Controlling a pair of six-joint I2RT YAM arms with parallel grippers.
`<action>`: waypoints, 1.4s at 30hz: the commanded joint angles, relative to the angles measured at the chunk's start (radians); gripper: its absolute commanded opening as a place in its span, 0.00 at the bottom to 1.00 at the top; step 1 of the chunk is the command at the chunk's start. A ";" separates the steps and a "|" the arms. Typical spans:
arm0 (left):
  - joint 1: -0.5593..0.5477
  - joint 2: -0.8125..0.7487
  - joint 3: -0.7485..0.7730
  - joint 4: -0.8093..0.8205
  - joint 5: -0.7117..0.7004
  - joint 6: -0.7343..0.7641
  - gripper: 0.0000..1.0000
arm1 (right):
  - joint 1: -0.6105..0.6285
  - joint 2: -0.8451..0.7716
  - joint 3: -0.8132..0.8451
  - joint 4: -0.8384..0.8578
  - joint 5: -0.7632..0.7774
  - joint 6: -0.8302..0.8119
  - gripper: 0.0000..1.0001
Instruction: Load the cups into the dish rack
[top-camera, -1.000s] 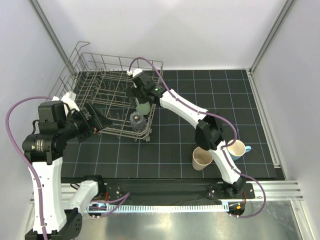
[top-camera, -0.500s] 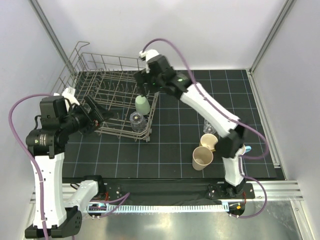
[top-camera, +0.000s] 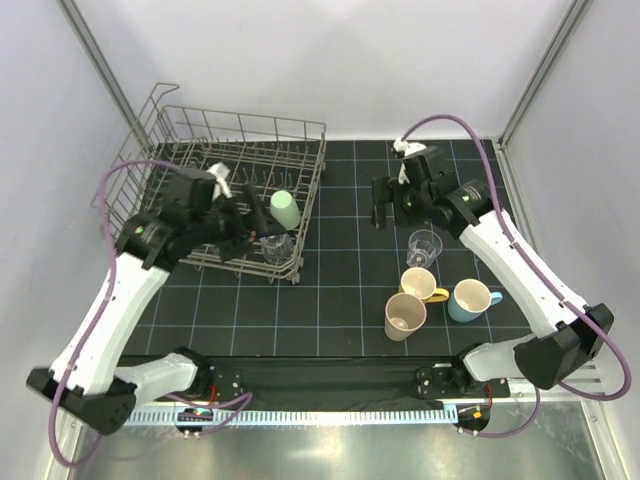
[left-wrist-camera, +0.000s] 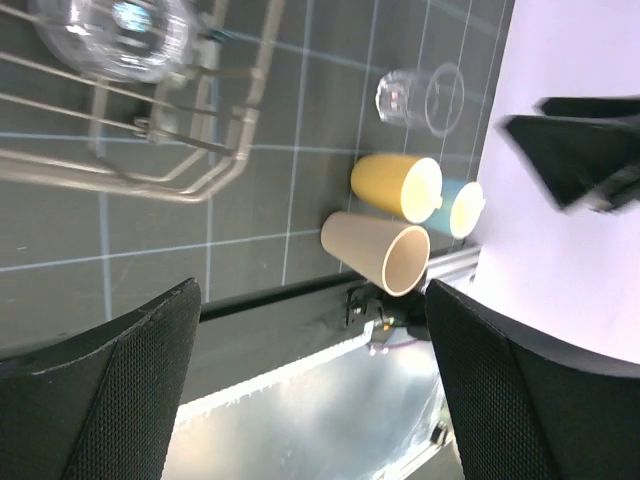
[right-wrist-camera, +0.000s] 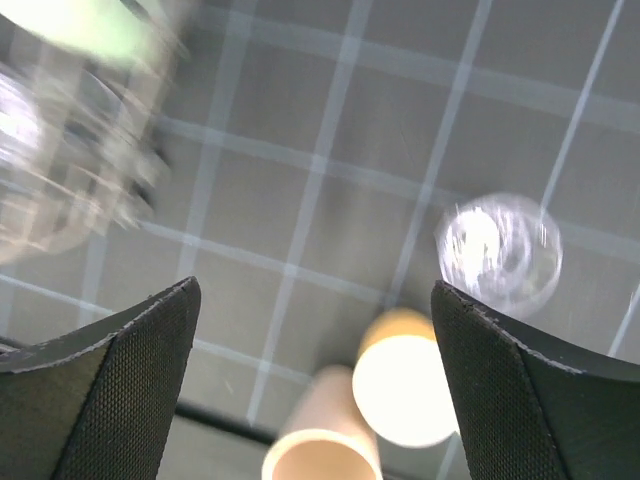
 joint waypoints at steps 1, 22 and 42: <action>-0.114 0.076 0.076 0.091 -0.123 -0.051 0.90 | -0.056 -0.047 -0.094 -0.058 -0.059 0.020 0.95; -0.285 0.228 0.184 0.169 -0.144 -0.097 0.89 | -0.120 -0.089 -0.328 0.016 0.076 0.238 0.63; -0.291 0.116 0.125 0.107 -0.219 -0.129 0.89 | -0.195 0.279 -0.228 0.077 0.110 0.272 0.37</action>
